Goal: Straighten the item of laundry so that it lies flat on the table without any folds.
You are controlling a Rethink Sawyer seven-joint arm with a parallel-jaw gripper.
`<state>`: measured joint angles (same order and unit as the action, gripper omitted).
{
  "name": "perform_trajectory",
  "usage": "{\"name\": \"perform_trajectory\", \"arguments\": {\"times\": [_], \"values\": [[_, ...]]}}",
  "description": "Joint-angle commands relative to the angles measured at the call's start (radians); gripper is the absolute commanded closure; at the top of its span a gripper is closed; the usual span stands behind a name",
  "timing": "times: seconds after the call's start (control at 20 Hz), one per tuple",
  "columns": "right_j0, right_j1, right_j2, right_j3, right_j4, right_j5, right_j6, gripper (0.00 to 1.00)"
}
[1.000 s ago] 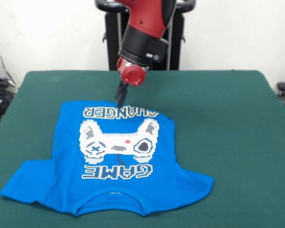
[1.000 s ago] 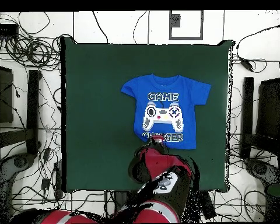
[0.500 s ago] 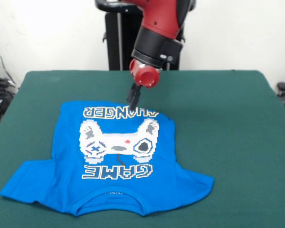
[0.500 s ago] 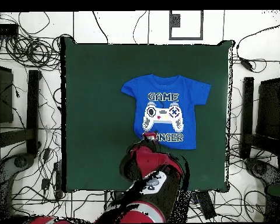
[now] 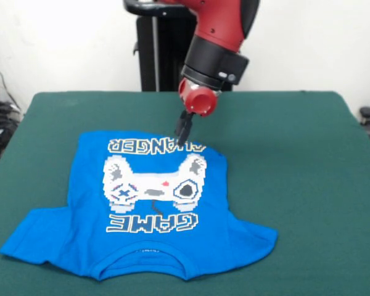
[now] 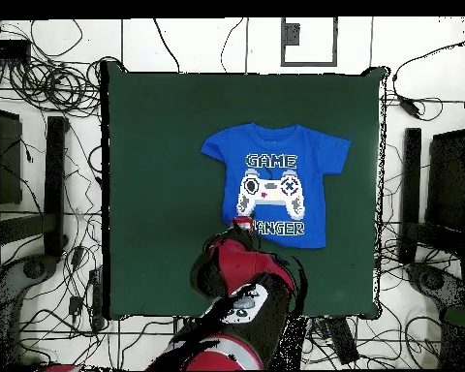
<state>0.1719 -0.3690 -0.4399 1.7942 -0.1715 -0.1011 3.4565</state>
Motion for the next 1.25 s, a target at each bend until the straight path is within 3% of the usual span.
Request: {"name": "perform_trajectory", "arguments": {"times": [0.05, 0.7, 1.25], "values": [[0.025, 0.131, 0.043, 0.006, 0.08, -0.041, 0.054, 0.0], [0.062, 0.273, 0.008, 0.008, 0.135, -0.183, 0.068, 0.0], [0.06, 0.291, -0.005, 0.015, 0.161, -0.216, 0.052, 0.0]]}}
